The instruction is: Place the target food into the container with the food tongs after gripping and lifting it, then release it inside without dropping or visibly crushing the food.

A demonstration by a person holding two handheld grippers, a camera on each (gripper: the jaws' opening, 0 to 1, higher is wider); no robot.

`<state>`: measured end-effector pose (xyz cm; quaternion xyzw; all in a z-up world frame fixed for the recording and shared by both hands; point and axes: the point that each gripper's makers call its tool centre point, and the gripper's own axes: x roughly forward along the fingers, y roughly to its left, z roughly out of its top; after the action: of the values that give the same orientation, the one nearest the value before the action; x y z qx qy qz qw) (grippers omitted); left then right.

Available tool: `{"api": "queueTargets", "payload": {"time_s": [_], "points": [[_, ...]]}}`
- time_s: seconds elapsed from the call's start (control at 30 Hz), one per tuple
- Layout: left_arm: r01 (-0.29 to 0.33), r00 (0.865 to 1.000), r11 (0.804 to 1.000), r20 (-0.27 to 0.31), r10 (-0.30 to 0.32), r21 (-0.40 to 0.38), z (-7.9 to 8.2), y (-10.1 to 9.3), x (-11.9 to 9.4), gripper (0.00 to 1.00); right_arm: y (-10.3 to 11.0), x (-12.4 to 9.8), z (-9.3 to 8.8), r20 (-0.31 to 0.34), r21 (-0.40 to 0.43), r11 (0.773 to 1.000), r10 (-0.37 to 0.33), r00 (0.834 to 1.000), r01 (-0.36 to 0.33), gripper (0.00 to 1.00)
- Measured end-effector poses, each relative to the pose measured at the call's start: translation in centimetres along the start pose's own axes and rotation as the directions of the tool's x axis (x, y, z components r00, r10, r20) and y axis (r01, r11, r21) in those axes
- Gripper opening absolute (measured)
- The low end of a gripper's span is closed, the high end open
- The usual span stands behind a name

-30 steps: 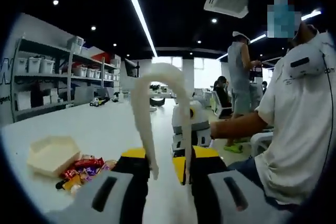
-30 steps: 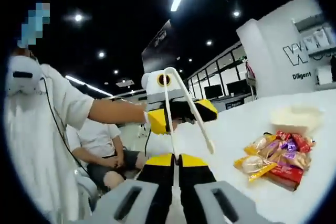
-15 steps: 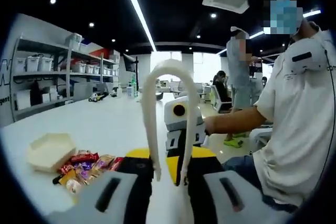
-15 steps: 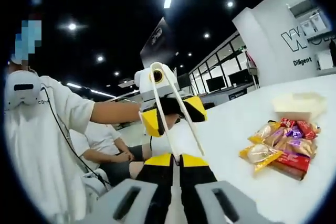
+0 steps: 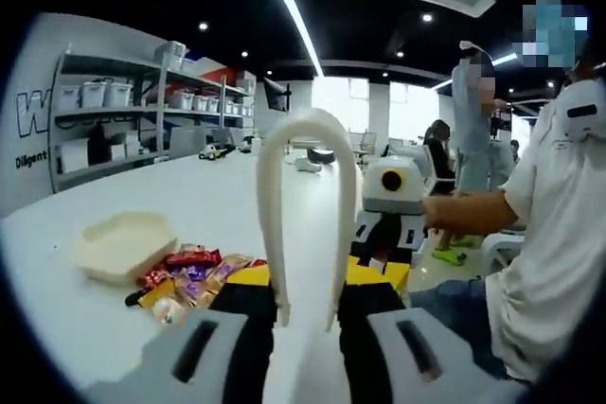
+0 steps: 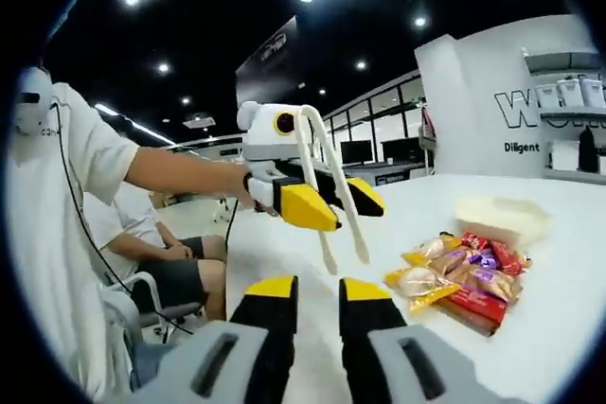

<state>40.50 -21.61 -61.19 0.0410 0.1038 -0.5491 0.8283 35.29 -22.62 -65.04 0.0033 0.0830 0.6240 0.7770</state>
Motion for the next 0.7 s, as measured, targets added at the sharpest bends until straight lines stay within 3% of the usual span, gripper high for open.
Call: {"api": "queueTargets", "payload": {"time_s": [0.23,0.47,0.7], "points": [[0.035,0.999,0.997,-0.011,-0.034,0.068,-0.7,2.8,1.2,0.25,0.8,-1.6,1.1,0.038,-0.037,0.998,-0.046,0.998,0.047,0.17],[0.081,0.996,0.991,-0.031,-0.078,0.107,-1.3,3.7,2.5,0.25,-1.2,-2.6,-0.2,-0.012,-0.017,0.993,-0.114,0.993,0.114,0.23],[0.091,0.996,0.987,-0.037,-0.087,0.131,-1.4,4.2,3.1,0.25,-1.4,-3.0,-0.2,-0.009,-0.017,0.992,-0.127,0.992,0.127,0.3]]}}
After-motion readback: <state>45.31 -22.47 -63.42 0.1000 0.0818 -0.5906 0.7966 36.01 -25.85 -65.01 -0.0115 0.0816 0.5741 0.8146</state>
